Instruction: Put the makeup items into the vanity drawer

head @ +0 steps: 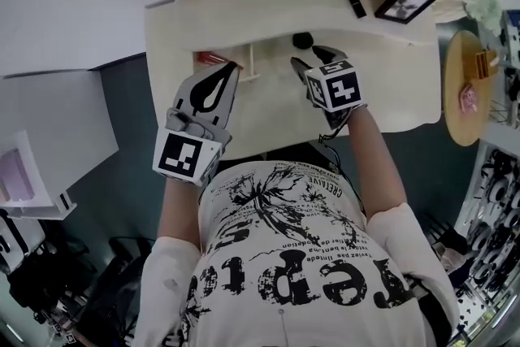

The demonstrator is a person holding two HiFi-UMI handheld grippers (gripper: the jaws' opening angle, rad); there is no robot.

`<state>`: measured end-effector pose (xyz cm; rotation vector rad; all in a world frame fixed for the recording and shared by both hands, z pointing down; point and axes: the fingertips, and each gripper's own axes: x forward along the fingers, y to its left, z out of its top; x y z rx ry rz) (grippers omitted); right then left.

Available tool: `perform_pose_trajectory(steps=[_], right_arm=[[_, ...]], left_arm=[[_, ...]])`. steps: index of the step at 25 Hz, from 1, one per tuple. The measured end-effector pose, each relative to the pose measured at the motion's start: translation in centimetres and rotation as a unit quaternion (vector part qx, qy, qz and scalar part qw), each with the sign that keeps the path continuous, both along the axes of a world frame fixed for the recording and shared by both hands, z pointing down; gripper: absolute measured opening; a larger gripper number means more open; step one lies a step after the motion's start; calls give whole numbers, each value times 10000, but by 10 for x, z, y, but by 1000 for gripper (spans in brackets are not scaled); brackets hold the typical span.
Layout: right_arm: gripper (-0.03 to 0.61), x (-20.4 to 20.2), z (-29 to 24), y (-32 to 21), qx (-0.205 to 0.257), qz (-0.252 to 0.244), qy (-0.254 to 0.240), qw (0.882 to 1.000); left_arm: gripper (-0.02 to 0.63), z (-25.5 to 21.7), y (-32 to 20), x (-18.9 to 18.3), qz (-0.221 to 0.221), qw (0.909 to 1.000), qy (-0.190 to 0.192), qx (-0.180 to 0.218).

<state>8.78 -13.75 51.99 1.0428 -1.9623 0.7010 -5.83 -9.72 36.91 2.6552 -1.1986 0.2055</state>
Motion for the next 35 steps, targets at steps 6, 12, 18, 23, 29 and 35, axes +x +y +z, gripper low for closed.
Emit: perform_pose_trajectory(steps=[6,12,18,23,29,35], right_arm=[[252,27,24,-22,-36,142,89,9999],[252,26,47,-46,-44,-68,55,10000],[201,25,61,-47,-250,-384,-10,9989],[75,27,53,-40,-282,-549,92,9981],[75,4,14,-23,-108,-671,-94,9976],[78,-54,-31,-5,201,-962,-361,9945]], left_arm=[[14,12,-13,27,-71,9999,-29,-150],[14,24,-22,40,-416,9989,-105,-213],[14,32,-22,47,-721,9969,-118,-278],[14,24,-22,50,-763,9969,-77,-197],[14,5,-12,39,-642,9979,-64,-12],[14,-19,7,-1,-658,9975,-77,231]])
